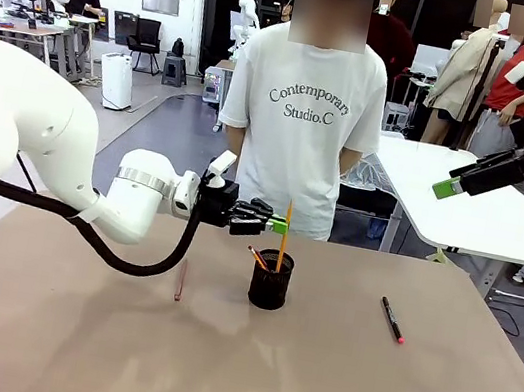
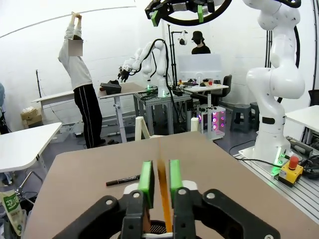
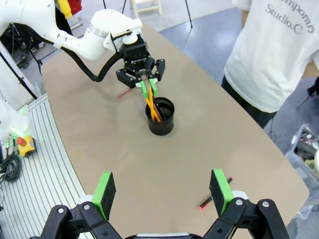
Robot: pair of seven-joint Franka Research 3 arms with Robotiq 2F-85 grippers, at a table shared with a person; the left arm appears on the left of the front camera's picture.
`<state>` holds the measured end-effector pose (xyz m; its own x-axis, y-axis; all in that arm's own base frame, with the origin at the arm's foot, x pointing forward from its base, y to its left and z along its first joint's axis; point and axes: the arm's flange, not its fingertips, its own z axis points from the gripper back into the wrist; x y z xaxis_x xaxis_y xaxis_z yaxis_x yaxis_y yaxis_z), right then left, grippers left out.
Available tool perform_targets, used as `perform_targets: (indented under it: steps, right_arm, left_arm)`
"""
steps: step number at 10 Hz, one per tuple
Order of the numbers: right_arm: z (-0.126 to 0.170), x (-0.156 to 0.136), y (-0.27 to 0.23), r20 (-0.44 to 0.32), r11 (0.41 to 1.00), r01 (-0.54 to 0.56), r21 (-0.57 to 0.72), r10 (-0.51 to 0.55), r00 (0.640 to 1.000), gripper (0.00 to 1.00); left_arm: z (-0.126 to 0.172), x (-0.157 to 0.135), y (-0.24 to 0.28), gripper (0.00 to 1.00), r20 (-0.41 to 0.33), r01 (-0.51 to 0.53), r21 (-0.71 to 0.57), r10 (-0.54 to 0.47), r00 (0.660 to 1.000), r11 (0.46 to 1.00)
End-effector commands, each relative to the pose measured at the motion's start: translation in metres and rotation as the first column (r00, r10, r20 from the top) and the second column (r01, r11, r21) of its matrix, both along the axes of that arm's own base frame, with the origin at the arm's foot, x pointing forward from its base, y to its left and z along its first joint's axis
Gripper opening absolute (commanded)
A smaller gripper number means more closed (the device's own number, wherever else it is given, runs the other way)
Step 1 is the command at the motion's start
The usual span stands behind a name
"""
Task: Place the pens into the pen holder.
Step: Pick up a writing instrument from the table and place it into the Pen holder.
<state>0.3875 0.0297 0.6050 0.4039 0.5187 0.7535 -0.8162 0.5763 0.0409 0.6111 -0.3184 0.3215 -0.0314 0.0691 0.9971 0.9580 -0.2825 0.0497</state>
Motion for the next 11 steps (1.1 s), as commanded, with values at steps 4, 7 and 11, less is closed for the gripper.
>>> perform_targets:
  steps: [4, 7, 11]
  right_arm:
    - [0.000, 0.001, 0.000, 0.001, 1.000, -0.004, 0.010, 0.004, 1.000, 1.00]
    - [0.000, 0.001, 0.000, 0.001, 1.000, -0.004, 0.010, 0.004, 1.000, 1.00]
    - [0.000, 0.001, 0.000, 0.001, 1.000, -0.004, 0.010, 0.004, 1.000, 1.00]
  left_arm:
    - [0.007, -0.004, 0.003, 1.00, -0.004, -0.014, 0.055, 0.014, 1.000, 0.998]
    - [0.015, -0.009, 0.008, 1.00, 0.004, -0.054, 0.088, 0.054, 0.999, 0.995]
    - [0.012, 0.001, 0.006, 1.00, 0.014, -0.055, 0.073, 0.054, 0.998, 0.996]
